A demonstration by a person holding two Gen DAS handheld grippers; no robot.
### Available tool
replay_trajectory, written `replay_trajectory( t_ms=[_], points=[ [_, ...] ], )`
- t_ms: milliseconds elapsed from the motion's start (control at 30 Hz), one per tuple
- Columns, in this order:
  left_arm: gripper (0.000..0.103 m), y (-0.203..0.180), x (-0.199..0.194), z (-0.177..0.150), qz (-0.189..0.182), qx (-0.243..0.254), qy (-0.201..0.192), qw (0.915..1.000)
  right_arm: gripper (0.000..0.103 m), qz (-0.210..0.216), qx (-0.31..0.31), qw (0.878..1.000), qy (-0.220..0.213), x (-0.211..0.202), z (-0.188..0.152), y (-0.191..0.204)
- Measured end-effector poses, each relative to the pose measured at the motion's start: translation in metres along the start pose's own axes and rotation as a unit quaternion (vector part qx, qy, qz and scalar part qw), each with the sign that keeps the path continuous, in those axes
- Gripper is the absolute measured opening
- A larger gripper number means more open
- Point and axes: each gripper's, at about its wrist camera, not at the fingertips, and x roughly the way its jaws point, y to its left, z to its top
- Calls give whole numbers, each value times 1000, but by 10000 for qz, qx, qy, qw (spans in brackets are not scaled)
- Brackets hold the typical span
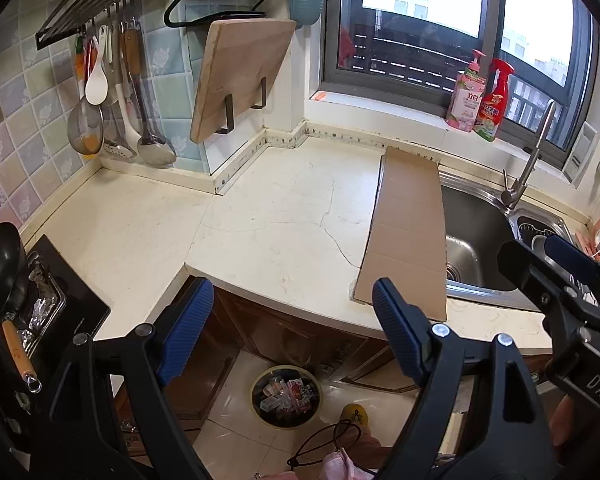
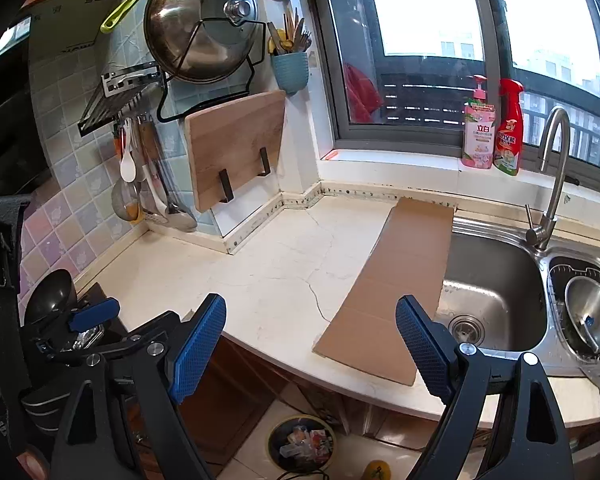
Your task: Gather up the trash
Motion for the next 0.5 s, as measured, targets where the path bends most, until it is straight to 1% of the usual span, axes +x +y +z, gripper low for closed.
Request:
replay_trajectory(
  t_ms=[367, 500],
  points=[
    [80, 0, 21, 15, 58, 153, 65, 9998, 88, -136, 237, 9995, 128, 33, 1, -3],
    [80, 1, 30, 22, 71, 127, 118, 9998, 88, -156, 312, 9992, 218, 49, 2, -3]
  ],
)
